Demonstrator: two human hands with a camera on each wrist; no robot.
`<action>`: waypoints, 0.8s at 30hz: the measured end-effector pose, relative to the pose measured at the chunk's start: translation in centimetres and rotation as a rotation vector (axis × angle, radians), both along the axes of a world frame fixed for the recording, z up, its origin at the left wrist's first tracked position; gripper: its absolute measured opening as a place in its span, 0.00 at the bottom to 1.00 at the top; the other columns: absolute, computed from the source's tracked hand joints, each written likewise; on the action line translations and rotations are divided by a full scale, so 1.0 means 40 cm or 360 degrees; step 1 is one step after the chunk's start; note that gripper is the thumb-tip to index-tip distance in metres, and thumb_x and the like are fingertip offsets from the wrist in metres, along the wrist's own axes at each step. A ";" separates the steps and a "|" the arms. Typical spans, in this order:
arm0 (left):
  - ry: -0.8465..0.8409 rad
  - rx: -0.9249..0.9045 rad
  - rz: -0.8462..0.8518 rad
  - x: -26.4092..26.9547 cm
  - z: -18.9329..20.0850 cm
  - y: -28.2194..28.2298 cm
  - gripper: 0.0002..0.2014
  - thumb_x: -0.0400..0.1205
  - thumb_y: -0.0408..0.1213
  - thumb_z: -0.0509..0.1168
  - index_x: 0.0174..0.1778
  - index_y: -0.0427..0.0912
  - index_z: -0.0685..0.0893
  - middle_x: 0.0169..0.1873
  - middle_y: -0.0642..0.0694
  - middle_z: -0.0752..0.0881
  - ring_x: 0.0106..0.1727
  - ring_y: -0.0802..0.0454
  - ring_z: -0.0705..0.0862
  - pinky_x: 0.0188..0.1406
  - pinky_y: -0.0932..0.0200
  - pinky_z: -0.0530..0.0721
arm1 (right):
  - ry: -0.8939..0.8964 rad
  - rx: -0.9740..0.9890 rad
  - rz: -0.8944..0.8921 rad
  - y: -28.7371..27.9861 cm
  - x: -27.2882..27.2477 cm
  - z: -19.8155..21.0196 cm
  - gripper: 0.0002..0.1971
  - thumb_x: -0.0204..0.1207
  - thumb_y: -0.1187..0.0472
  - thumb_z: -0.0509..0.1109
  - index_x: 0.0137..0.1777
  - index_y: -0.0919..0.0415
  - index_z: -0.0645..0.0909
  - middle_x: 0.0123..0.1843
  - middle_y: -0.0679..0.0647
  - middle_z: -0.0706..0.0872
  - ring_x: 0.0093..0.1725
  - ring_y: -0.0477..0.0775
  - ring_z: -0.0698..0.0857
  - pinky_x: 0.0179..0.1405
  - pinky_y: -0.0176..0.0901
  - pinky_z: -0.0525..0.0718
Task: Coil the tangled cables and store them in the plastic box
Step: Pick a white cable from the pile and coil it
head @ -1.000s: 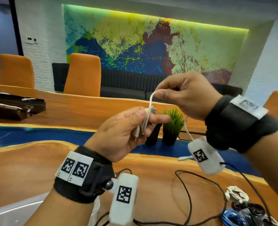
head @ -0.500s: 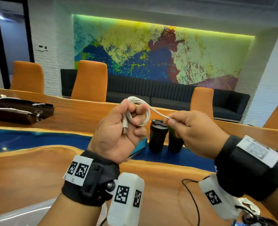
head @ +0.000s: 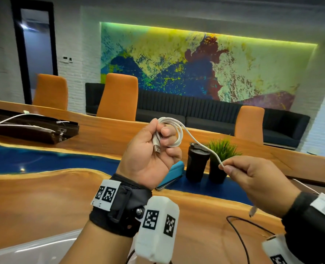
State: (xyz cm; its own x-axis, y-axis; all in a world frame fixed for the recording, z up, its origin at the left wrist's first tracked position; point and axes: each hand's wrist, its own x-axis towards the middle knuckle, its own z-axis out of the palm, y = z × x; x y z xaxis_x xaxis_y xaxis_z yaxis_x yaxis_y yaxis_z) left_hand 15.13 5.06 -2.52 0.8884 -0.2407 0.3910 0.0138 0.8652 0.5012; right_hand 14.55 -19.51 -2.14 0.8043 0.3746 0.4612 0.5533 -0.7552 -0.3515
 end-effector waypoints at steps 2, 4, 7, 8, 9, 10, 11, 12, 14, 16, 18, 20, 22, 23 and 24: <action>-0.0020 -0.0025 -0.0021 0.000 -0.001 0.001 0.14 0.89 0.47 0.52 0.42 0.45 0.75 0.35 0.53 0.77 0.32 0.60 0.70 0.34 0.64 0.68 | -0.0022 0.0105 -0.0025 -0.002 0.004 0.006 0.11 0.83 0.57 0.65 0.44 0.40 0.84 0.37 0.43 0.85 0.39 0.42 0.84 0.24 0.35 0.84; -0.0054 -0.0037 -0.0027 -0.001 -0.001 0.002 0.15 0.88 0.47 0.53 0.42 0.44 0.78 0.36 0.52 0.78 0.32 0.60 0.72 0.35 0.64 0.68 | -0.0063 0.0081 -0.0082 -0.002 0.007 0.013 0.10 0.83 0.56 0.64 0.43 0.40 0.83 0.37 0.45 0.85 0.35 0.45 0.84 0.22 0.43 0.86; -0.0107 -0.0031 -0.0018 -0.005 0.000 0.000 0.16 0.88 0.48 0.53 0.43 0.43 0.79 0.38 0.52 0.79 0.33 0.59 0.75 0.36 0.64 0.71 | -0.0116 0.0017 -0.0156 -0.004 0.013 0.024 0.10 0.83 0.54 0.63 0.42 0.39 0.81 0.38 0.45 0.86 0.34 0.45 0.85 0.27 0.48 0.88; -0.0124 -0.0031 -0.0030 -0.006 0.000 -0.002 0.16 0.88 0.48 0.54 0.44 0.43 0.79 0.39 0.51 0.80 0.34 0.59 0.75 0.36 0.64 0.72 | -0.0133 0.0022 -0.0160 -0.005 0.013 0.026 0.10 0.83 0.54 0.63 0.42 0.39 0.81 0.38 0.44 0.86 0.36 0.45 0.85 0.28 0.46 0.88; -0.0143 -0.0037 -0.0053 -0.007 0.001 -0.002 0.15 0.88 0.49 0.54 0.45 0.43 0.79 0.40 0.51 0.80 0.34 0.59 0.76 0.36 0.64 0.73 | -0.0147 0.0026 -0.0166 -0.004 0.012 0.027 0.10 0.83 0.54 0.64 0.42 0.38 0.80 0.39 0.43 0.86 0.38 0.45 0.84 0.30 0.44 0.87; -0.0159 -0.0047 -0.0079 -0.008 0.002 -0.002 0.15 0.88 0.49 0.55 0.46 0.43 0.79 0.41 0.51 0.81 0.35 0.59 0.78 0.37 0.64 0.75 | -0.0156 0.0027 -0.0166 -0.005 0.012 0.027 0.10 0.83 0.55 0.64 0.43 0.38 0.80 0.39 0.42 0.85 0.39 0.45 0.84 0.31 0.41 0.86; -0.0174 -0.0060 -0.0103 -0.007 0.003 -0.001 0.14 0.87 0.49 0.56 0.47 0.43 0.80 0.41 0.51 0.82 0.37 0.59 0.79 0.38 0.64 0.77 | -0.0154 0.0023 -0.0165 -0.005 0.011 0.026 0.10 0.83 0.55 0.63 0.44 0.39 0.80 0.38 0.42 0.85 0.39 0.45 0.83 0.31 0.39 0.85; -0.0185 -0.0078 -0.0118 -0.007 0.002 -0.001 0.13 0.86 0.49 0.57 0.48 0.43 0.80 0.42 0.51 0.83 0.38 0.58 0.80 0.40 0.63 0.78 | -0.0150 0.0013 -0.0162 -0.004 0.012 0.023 0.09 0.84 0.55 0.63 0.45 0.40 0.81 0.38 0.42 0.84 0.39 0.46 0.83 0.30 0.38 0.84; -0.0178 -0.0128 -0.0138 -0.006 0.000 -0.003 0.12 0.86 0.48 0.59 0.49 0.43 0.80 0.45 0.50 0.85 0.40 0.57 0.83 0.41 0.62 0.81 | -0.0156 -0.0059 -0.0157 -0.001 0.010 0.014 0.09 0.84 0.55 0.63 0.45 0.42 0.83 0.37 0.42 0.83 0.39 0.46 0.81 0.33 0.39 0.82; -0.0136 -0.0154 -0.0119 -0.012 -0.001 -0.015 0.12 0.85 0.48 0.60 0.47 0.44 0.82 0.51 0.49 0.89 0.44 0.56 0.88 0.44 0.58 0.81 | -0.0137 -0.0308 -0.0129 0.014 -0.006 0.008 0.08 0.84 0.52 0.63 0.47 0.43 0.83 0.40 0.41 0.82 0.42 0.45 0.80 0.42 0.43 0.83; -0.0169 0.0050 0.0081 -0.028 0.004 -0.034 0.12 0.84 0.47 0.59 0.46 0.45 0.83 0.59 0.46 0.90 0.50 0.54 0.90 0.49 0.54 0.78 | -0.0062 -0.0663 0.0019 0.043 -0.047 0.006 0.10 0.83 0.49 0.61 0.52 0.45 0.84 0.42 0.41 0.81 0.44 0.43 0.79 0.47 0.41 0.82; -0.0365 0.0611 0.0612 -0.036 0.001 -0.054 0.12 0.83 0.47 0.60 0.50 0.45 0.84 0.61 0.47 0.90 0.57 0.53 0.90 0.51 0.54 0.77 | 0.0076 -0.0749 0.0288 0.069 -0.110 0.036 0.12 0.82 0.46 0.62 0.52 0.46 0.85 0.42 0.42 0.82 0.45 0.42 0.81 0.43 0.37 0.81; -0.0754 0.1204 0.1049 -0.030 -0.015 -0.070 0.12 0.86 0.44 0.61 0.57 0.43 0.85 0.58 0.50 0.91 0.59 0.55 0.89 0.54 0.60 0.81 | 0.0152 -0.0461 0.0569 0.079 -0.176 0.091 0.10 0.79 0.47 0.67 0.44 0.50 0.87 0.37 0.44 0.84 0.39 0.44 0.83 0.34 0.35 0.80; -0.0926 0.1411 0.1147 -0.026 -0.025 -0.077 0.10 0.88 0.42 0.61 0.58 0.43 0.85 0.56 0.53 0.91 0.57 0.57 0.88 0.55 0.62 0.82 | 0.0094 -0.0250 0.0654 0.076 -0.197 0.120 0.10 0.77 0.50 0.71 0.39 0.52 0.87 0.32 0.46 0.83 0.34 0.45 0.83 0.30 0.35 0.79; -0.1032 0.1548 0.1188 -0.026 -0.031 -0.082 0.09 0.88 0.40 0.61 0.56 0.45 0.85 0.52 0.57 0.90 0.55 0.58 0.88 0.53 0.62 0.83 | 0.0006 -0.0044 0.0686 0.071 -0.209 0.149 0.10 0.76 0.52 0.74 0.36 0.54 0.88 0.28 0.47 0.83 0.28 0.45 0.81 0.25 0.33 0.77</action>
State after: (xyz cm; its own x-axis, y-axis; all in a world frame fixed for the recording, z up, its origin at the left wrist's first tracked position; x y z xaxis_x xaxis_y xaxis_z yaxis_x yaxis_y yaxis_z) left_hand 14.10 1.78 -3.75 0.6520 -0.2051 0.7300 -0.7574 -0.1319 0.6395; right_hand 6.19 -16.68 3.80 0.5732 0.6888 0.4439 0.8190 -0.4645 -0.3368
